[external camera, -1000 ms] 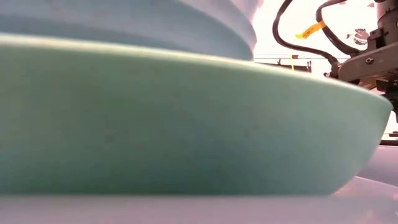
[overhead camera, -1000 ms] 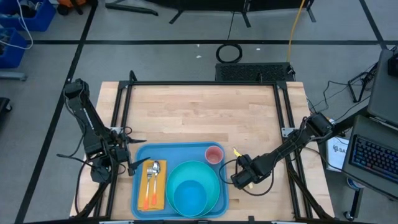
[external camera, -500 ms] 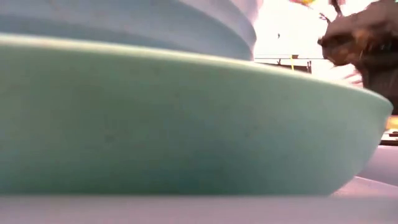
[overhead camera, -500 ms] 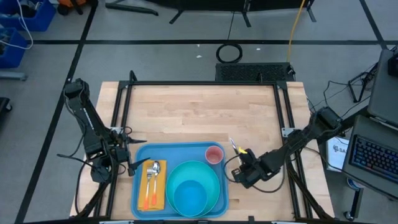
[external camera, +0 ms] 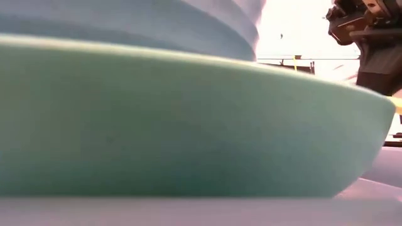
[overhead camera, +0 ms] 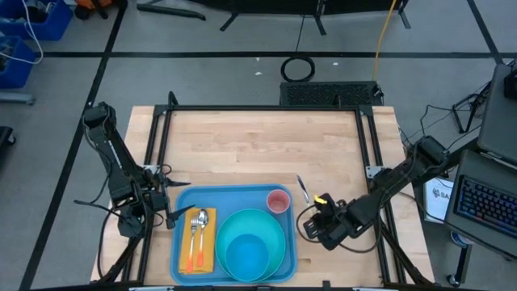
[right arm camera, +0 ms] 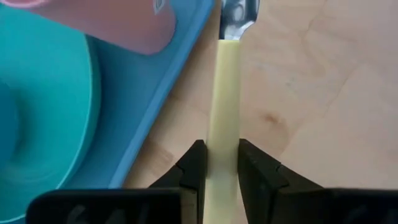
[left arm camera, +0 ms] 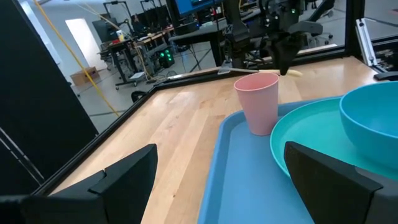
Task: Set up tray
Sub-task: Put the light yellow table knife to the right of the orange spoon on the yellow table napkin
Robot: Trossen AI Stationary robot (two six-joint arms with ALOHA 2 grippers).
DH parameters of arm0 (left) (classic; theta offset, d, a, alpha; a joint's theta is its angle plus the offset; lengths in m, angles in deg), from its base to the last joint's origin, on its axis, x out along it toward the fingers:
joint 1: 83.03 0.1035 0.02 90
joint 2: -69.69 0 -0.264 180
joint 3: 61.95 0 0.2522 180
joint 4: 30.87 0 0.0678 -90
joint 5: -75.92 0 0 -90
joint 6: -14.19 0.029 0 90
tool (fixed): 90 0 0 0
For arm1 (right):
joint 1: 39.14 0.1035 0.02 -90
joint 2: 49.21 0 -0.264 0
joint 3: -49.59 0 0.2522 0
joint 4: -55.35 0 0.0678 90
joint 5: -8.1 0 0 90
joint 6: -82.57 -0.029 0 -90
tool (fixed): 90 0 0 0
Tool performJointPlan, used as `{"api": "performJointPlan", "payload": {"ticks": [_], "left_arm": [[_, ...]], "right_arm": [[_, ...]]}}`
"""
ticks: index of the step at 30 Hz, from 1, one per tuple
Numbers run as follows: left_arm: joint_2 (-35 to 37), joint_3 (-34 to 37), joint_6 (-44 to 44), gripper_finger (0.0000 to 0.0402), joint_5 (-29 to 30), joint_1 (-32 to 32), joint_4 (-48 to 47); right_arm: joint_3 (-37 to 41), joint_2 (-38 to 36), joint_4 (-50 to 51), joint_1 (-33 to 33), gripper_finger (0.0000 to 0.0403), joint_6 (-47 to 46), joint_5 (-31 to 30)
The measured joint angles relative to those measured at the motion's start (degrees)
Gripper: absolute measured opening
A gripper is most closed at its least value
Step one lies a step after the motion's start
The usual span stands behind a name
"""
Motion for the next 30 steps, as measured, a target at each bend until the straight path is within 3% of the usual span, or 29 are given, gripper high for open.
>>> {"api": "performJointPlan", "payload": {"ticks": [11, 22, 27, 30], "left_arm": [[0.00, 0.00, -1.25, 0.0351, -0.07, 0.00, 0.02], [0.00, -0.01, -2.91, 0.0351, -0.36, 0.03, 0.02], [0.00, -0.01, -1.84, 0.0351, -0.54, 0.04, 0.02], [0.00, 0.00, -1.16, 0.0351, -1.82, 0.04, 0.02]], "right_arm": [[-0.07, -5.28, -8.33, 1.69, 0.0055, 12.31, -13.16], [-0.09, -5.74, -30.29, 2.14, 0.0055, 40.37, -20.66], [-0.09, -5.71, -35.60, 2.04, 0.0055, 50.07, -24.02], [1.35, -4.82, -43.99, 1.15, 0.0055, 56.42, -23.82]]}}
